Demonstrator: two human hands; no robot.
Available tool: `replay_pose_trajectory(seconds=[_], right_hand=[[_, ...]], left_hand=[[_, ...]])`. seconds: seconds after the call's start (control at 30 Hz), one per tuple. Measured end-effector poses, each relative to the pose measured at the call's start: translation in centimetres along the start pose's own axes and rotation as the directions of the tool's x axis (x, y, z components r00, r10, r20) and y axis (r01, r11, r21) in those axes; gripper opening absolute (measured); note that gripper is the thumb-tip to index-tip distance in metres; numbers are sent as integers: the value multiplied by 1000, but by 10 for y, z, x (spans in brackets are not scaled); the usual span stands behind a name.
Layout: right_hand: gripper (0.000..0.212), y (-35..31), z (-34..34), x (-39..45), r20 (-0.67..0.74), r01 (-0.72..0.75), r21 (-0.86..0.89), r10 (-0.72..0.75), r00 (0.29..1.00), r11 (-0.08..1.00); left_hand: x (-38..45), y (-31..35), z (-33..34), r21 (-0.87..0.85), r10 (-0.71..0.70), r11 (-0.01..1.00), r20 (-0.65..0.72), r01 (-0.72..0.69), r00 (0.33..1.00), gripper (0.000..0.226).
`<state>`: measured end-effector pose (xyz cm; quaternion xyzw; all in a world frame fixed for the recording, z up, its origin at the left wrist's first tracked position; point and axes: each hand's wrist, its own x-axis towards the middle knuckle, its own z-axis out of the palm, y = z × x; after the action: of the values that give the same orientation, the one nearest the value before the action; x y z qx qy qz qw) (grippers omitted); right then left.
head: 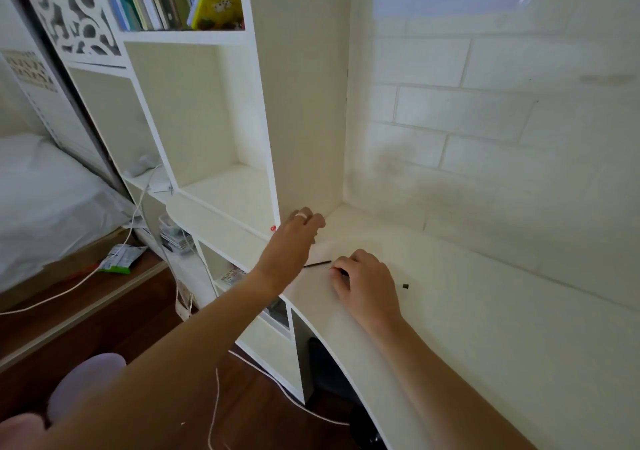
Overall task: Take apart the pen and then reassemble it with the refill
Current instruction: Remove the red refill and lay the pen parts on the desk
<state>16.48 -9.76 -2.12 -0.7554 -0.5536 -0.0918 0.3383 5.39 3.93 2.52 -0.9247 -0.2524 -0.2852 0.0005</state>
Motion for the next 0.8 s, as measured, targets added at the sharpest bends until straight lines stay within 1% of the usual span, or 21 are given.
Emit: replay_pose_trajectory(seconds=[0.07, 0.1, 0.13, 0.23, 0.33, 0.4, 0.47, 0.63, 0.8], right_hand=[[15, 0, 1, 1, 20, 12, 8, -12, 1000, 1000], [15, -1, 2, 1, 35, 27, 12, -27, 999, 1000], [16, -1, 2, 2, 51, 45, 18, -46, 998, 999], [16, -1, 1, 1, 85, 88, 39, -92, 992, 995], [14, 0, 0, 1, 99, 121, 45, -125, 987, 992], [13, 0, -1, 1, 107, 143, 39, -147, 983, 989], [13, -1, -1, 1, 114, 150, 31, -152, 982, 988], [11, 2, 1, 0, 38, 87, -39, -85, 996, 995], [12, 0, 1, -1, 39, 123, -15, -123, 992, 992]], left_hand=[[-27, 6, 1, -119, -61, 992, -98, 50, 993, 30], [-42, 9, 3, -171, -82, 983, -113, 62, 990, 22], [-55, 12, 6, -223, -91, 973, -102, 66, 991, 17], [-81, 15, 14, -318, -81, 946, -43, 64, 996, 15], [-86, 16, 21, -407, -174, 904, -73, 130, 982, 8], [-85, 17, 23, -434, -241, 881, -76, 186, 967, 5], [-85, 17, 25, -431, -274, 876, -72, 218, 959, 4], [-86, 17, 21, -487, -374, 821, -60, 300, 926, 6], [-86, 19, 17, -518, -388, 797, -46, 310, 921, 3]])
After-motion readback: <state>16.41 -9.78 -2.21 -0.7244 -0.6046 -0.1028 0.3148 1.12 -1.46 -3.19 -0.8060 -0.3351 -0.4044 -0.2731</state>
